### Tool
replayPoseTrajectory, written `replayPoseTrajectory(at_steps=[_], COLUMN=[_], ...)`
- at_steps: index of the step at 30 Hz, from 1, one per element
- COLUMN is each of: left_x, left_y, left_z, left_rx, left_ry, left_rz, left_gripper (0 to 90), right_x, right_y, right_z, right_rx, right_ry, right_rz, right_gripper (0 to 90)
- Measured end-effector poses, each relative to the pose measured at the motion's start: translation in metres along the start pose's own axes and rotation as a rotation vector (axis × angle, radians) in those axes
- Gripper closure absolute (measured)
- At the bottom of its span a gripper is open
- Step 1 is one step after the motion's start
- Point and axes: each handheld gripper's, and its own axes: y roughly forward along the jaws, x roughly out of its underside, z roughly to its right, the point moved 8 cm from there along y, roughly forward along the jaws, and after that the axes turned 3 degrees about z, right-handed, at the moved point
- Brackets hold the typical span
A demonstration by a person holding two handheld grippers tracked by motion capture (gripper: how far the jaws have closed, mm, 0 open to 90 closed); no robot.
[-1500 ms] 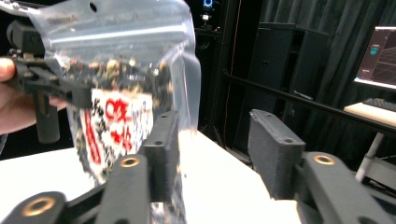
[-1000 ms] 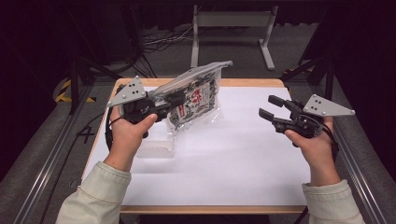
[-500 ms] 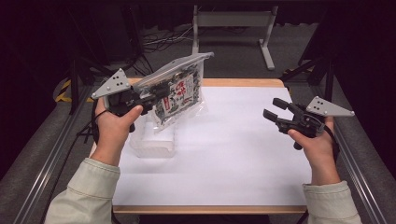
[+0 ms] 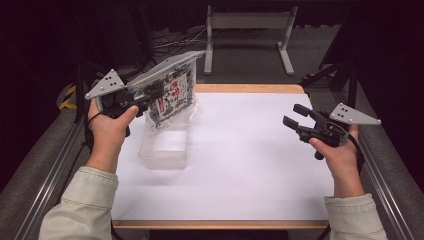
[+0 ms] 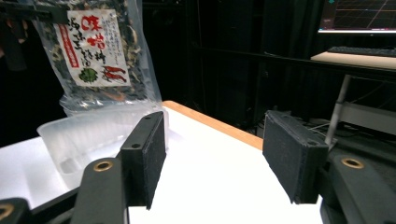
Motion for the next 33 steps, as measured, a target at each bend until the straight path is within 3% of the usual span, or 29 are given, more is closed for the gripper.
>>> replayPoseTrajectory(at_steps=[8,15,19,27,33], left_x=[0.004,0.013,0.022,0.032,0.045], left_y=[-0.004,-0.003,-0.002,-0.001,0.001], left_z=[-0.013,-0.018,-0.023,-0.029,-0.031], left_rx=[-0.03,-0.024,-0.023,-0.009,-0.011], left_ry=[-0.009,-0.032,-0.037,-0.073,-0.085], left_rz=[-0.004,-0.026,-0.046,-0.016,-0.037], left_gripper=[72.1,72.2,72.2,72.2,72.2], right_x=[0.004,0.005,0.006,0.007,0.006], right_y=[0.003,0.002,0.004,0.006,0.004], right_z=[0.004,0.005,0.003,0.002,0.001], right_rx=[0.024,0.033,0.019,0.005,0.001], right_ry=[0.009,0.008,0.022,0.031,0.04], right_rz=[0.001,0.005,0.007,0.008,0.016], right_gripper=[37.6,37.1,36.9,36.9,36.9])
